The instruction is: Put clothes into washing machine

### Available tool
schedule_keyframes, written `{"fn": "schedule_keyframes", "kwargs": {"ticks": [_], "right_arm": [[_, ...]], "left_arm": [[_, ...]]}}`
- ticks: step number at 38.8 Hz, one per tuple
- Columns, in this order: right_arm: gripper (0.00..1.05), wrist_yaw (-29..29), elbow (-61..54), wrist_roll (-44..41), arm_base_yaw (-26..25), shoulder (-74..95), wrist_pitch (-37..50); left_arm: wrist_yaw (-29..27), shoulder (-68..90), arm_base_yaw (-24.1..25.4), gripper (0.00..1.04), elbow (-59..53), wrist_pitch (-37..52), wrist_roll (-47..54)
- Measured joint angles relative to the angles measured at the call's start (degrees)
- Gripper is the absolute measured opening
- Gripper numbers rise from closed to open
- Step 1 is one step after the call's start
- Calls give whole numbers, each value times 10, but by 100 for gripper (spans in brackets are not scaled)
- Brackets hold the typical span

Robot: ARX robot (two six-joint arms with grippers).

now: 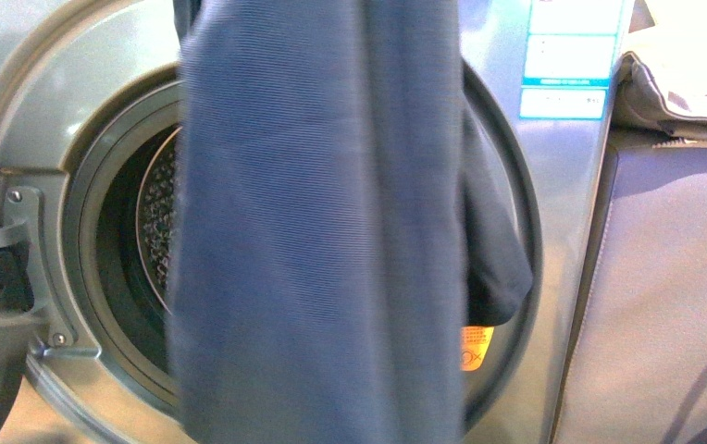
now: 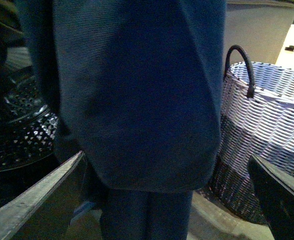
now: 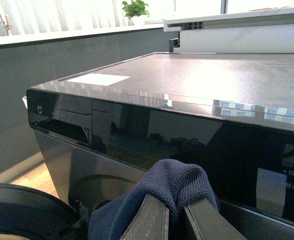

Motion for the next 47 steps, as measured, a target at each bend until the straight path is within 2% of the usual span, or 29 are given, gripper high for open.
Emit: {"fn": "schedule_keyframes", "kwargs": {"ticks": [12, 28, 30, 37, 42, 47], "right_arm": [[2, 0, 0, 0, 0, 0, 0], [3, 0, 0, 0, 0, 0, 0], [3, 0, 0, 0, 0, 0, 0], [3, 0, 0, 0, 0, 0, 0], [3, 0, 0, 0, 0, 0, 0], [3, 0, 0, 0, 0, 0, 0]], "left_arm": [[-5, 90, -56, 98, 28, 65, -1], [-36, 188, -163, 98, 100, 123, -32], [-51, 200, -176, 98, 108, 124, -31], [-195, 281, -228, 98, 158, 141, -3], [-281, 301, -243, 98, 177, 151, -2], [-321, 302, -253, 98, 184, 151, -7]]}}
